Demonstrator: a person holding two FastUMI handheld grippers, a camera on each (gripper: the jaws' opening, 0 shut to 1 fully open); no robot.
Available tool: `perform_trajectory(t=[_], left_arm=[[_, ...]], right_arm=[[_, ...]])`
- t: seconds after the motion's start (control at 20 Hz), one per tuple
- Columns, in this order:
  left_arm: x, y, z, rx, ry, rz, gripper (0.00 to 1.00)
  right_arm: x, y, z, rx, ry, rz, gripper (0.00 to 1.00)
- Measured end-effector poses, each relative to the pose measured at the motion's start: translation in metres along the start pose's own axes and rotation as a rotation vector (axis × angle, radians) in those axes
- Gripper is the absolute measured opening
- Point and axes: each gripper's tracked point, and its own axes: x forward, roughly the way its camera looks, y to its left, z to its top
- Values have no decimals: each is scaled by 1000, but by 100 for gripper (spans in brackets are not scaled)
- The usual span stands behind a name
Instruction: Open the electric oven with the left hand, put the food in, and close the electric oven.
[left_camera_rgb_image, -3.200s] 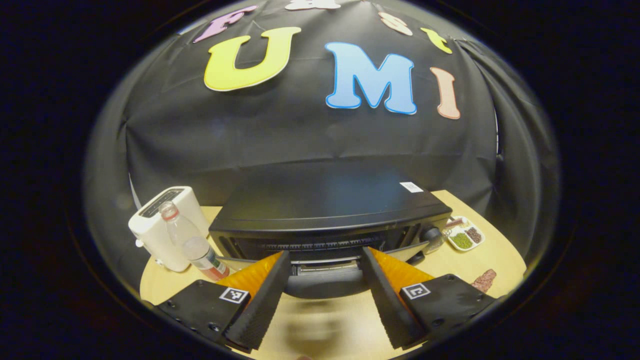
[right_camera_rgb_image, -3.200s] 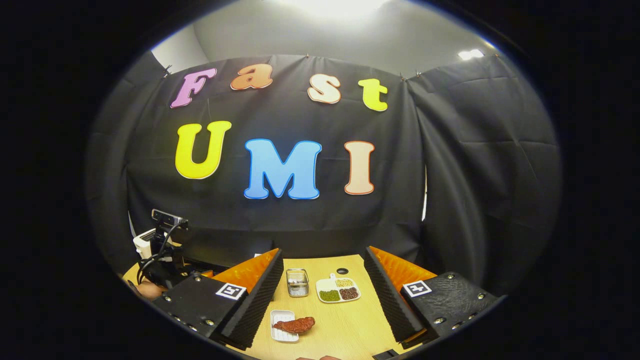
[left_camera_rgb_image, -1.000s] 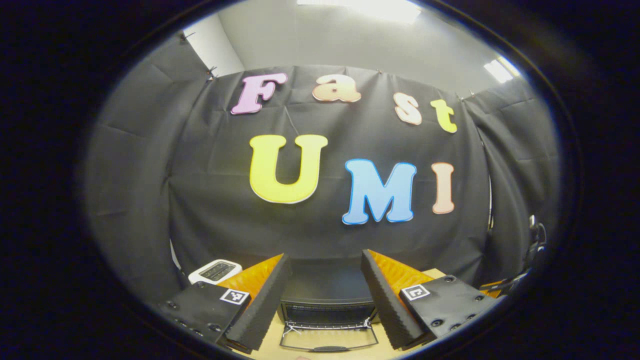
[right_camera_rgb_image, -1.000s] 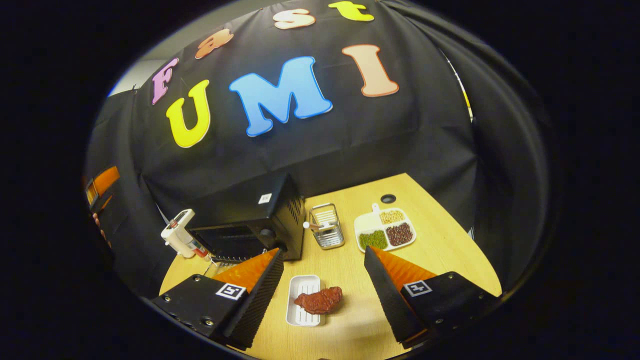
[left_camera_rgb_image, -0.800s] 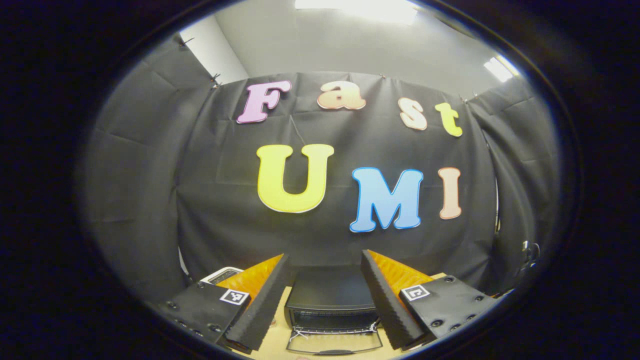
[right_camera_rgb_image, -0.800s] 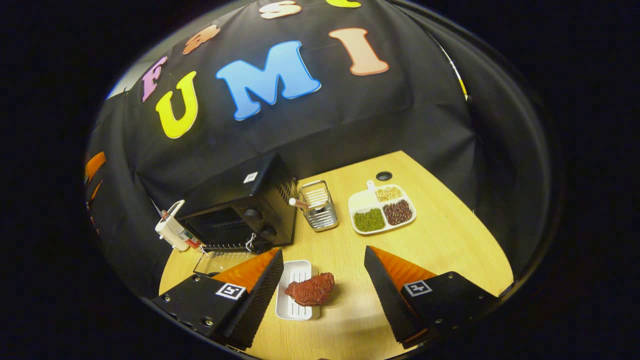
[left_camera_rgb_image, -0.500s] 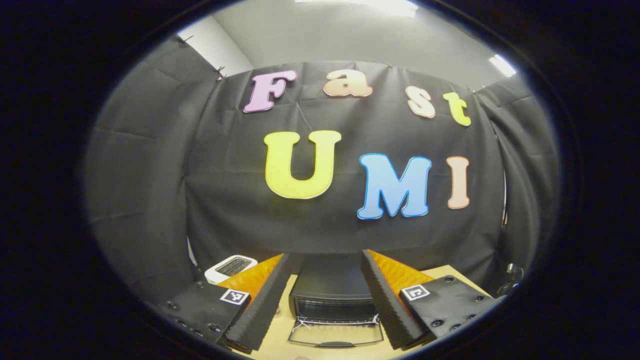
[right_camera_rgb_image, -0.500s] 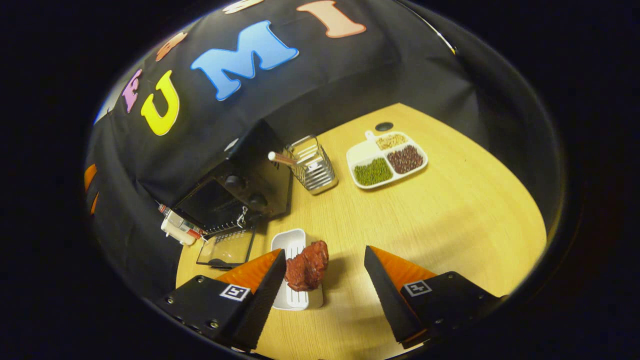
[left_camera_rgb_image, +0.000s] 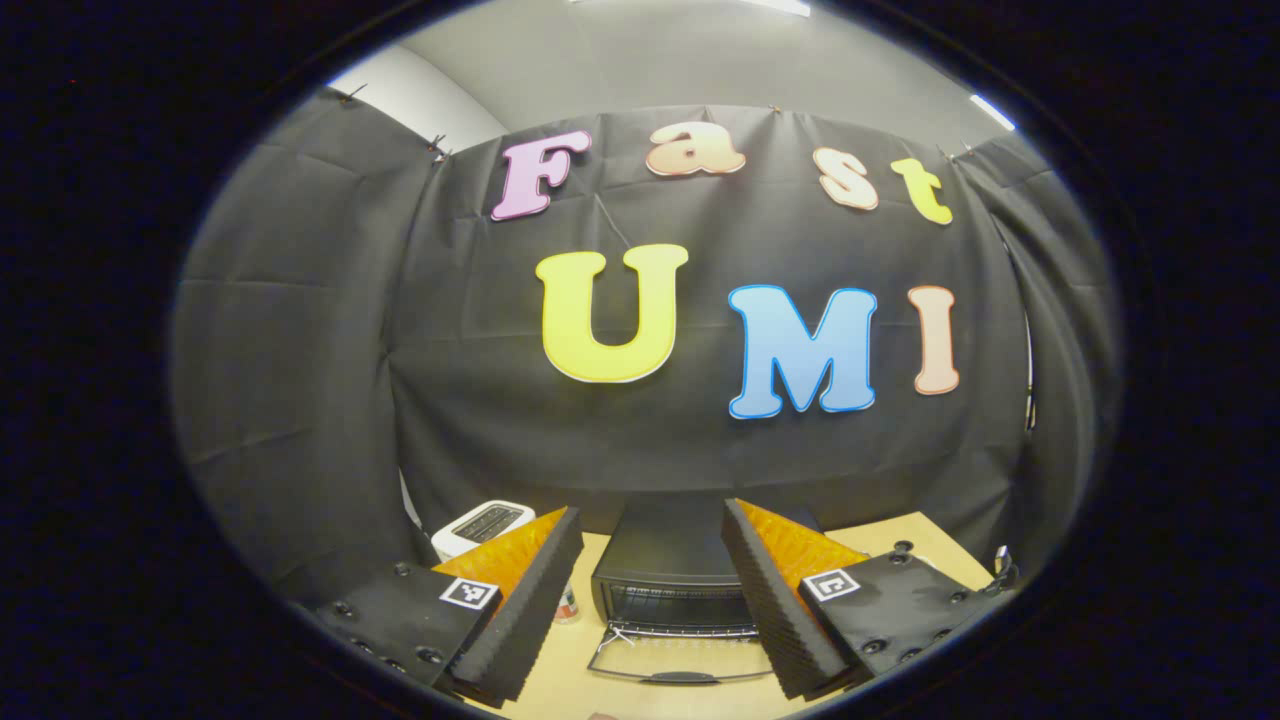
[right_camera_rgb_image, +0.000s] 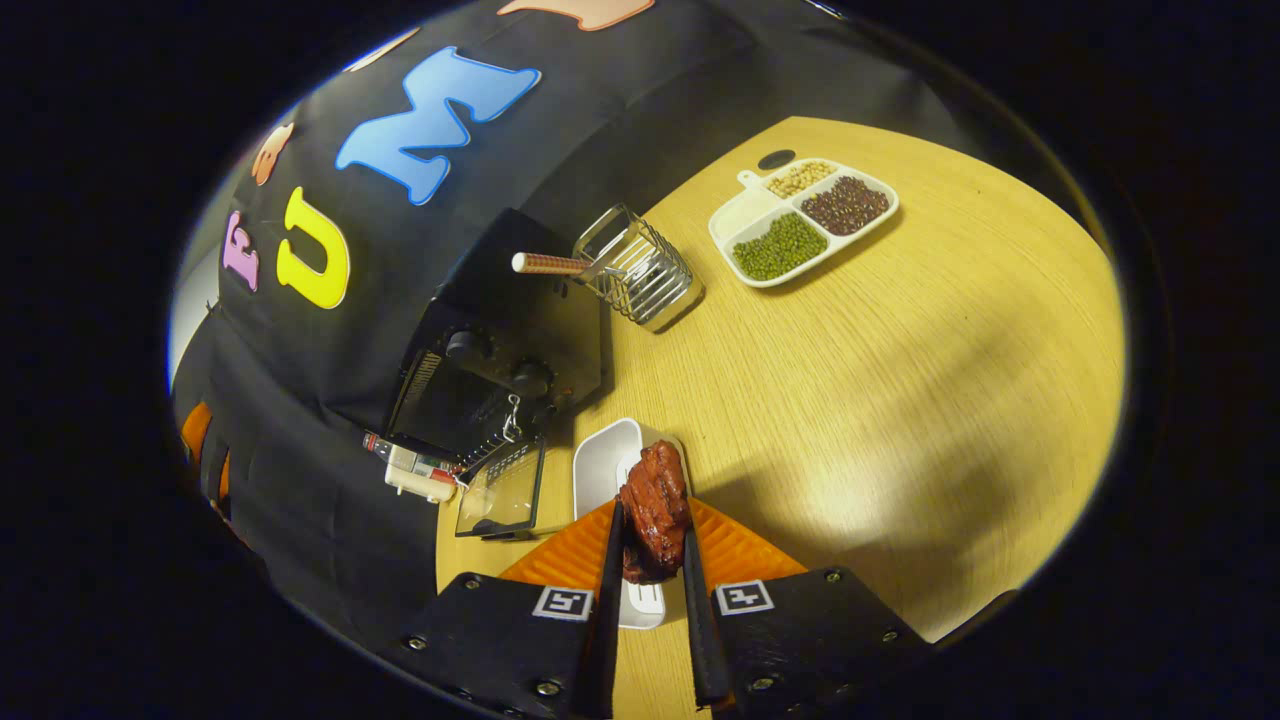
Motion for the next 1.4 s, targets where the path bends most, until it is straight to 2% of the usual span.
perform_trajectory(t=[0.05,0.15,0.35,0.45,0.7,0.95,1.1,1.4], left_arm=[[-2,-1,-1,6,5,4,100],[-4,-5,-1,0,-1,1,100],[-1,-10,-1,-22,-8,-26,100],[3,-10,1,-20,-23,-48,100],[13,-1,7,-48,-44,-120,100],[15,19,29,-82,-97,-167,100],[14,36,43,-89,-127,-186,99],[6,79,46,-104,-143,-178,95]], right_arm=[[-6,3,8,34,0,28,29],[-14,6,17,112,-11,67,13],[-24,16,18,102,-13,104,12],[-33,32,22,97,-17,157,12],[-62,99,37,138,-72,306,12],[-82,167,36,135,-113,416,12],[-73,198,34,183,-137,469,12],[-15,224,25,213,-137,456,12]])
